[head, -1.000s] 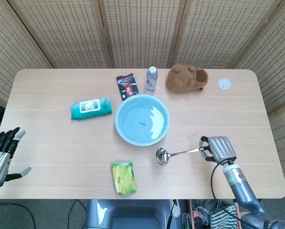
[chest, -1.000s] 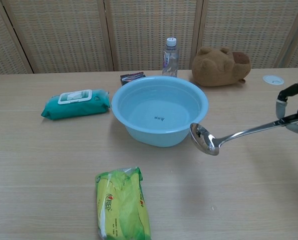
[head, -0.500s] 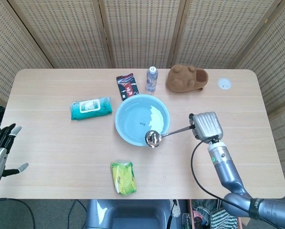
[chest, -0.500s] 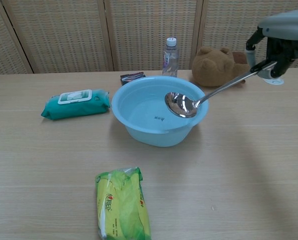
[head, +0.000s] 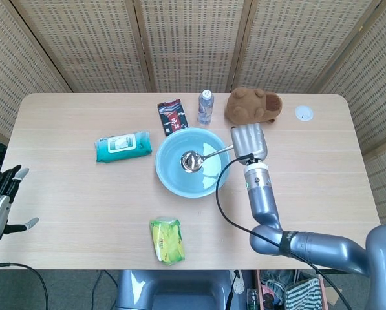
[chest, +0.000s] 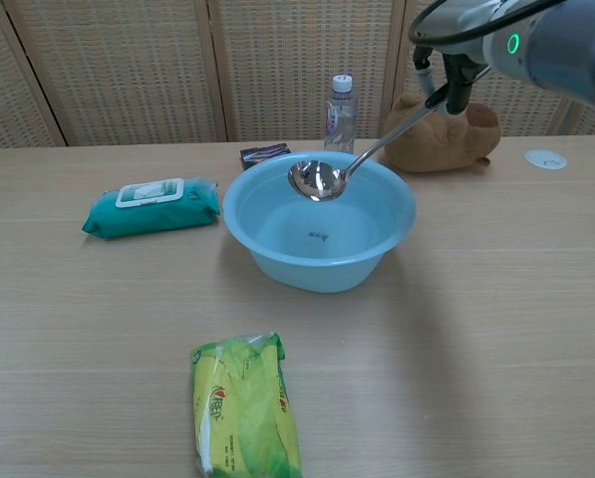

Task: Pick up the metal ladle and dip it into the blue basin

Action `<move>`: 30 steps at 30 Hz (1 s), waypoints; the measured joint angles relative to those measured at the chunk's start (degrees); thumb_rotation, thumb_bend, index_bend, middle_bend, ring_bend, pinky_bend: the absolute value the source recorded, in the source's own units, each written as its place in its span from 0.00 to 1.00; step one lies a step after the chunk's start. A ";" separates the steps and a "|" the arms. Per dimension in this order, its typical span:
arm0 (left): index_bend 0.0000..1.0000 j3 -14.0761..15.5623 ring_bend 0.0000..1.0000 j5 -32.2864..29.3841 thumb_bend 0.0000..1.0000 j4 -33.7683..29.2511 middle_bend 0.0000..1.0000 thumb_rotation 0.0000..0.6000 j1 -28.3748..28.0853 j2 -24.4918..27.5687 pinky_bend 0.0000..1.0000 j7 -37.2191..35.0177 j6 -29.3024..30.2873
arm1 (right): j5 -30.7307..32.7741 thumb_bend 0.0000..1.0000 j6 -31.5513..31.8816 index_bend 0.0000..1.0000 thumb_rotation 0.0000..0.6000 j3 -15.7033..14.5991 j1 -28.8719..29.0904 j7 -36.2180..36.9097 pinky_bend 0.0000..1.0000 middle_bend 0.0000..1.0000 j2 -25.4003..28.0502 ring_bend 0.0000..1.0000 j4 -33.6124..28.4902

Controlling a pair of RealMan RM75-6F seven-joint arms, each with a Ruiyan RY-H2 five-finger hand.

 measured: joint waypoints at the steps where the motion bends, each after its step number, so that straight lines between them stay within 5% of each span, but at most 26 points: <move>1: 0.00 -0.06 0.00 -0.24 0.00 0.05 0.00 1.00 -0.09 0.03 0.00 -0.11 -0.19 | 0.18 0.80 0.04 0.70 1.00 -0.15 0.51 -0.29 1.00 1.00 -0.82 0.95 1.55; 12: 0.00 -0.24 0.00 -1.70 0.00 0.48 0.00 1.00 -0.73 0.40 0.00 -1.28 -1.74 | -8.17 0.81 0.33 0.70 1.00 -6.90 3.99 -2.21 1.00 1.00 -9.80 0.95 18.59; 30: 0.00 -0.38 0.00 -2.65 0.00 0.93 0.00 1.00 -1.43 0.60 0.00 -2.16 -2.96 | -20.40 0.81 -1.06 0.71 1.00 -14.23 4.32 -7.93 1.00 1.00 -19.01 0.95 34.18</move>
